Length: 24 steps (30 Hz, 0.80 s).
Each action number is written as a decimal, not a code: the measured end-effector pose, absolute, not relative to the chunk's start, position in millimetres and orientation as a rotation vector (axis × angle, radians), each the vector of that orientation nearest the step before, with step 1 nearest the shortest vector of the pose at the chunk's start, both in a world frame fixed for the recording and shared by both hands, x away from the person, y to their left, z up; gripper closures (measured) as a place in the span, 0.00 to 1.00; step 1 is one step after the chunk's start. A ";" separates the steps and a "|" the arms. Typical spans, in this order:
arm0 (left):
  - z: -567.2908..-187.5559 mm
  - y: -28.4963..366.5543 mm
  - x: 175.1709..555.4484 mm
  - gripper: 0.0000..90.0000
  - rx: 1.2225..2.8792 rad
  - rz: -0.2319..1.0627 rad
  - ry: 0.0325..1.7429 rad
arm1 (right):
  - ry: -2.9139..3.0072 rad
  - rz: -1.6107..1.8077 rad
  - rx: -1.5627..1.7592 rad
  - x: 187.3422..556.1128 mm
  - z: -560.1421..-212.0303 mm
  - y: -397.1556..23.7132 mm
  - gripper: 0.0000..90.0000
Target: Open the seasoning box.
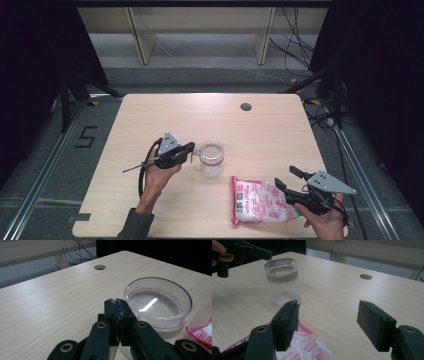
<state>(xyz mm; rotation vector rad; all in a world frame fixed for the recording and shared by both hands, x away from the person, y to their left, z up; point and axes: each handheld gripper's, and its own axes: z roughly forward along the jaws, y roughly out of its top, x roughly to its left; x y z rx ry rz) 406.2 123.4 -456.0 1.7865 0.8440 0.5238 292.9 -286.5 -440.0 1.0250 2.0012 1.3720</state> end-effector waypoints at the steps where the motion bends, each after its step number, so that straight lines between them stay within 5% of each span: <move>1: -454.9 122.6 405.8 0.97 1.774 0.520 0.838 | 2.001 1.360 1.002 293.9 -439.3 -284.7 0.38; 24: -455.7 119.8 404.0 0.97 1.769 0.507 0.841 | 2.154 1.362 0.918 301.6 -412.9 -222.3 0.58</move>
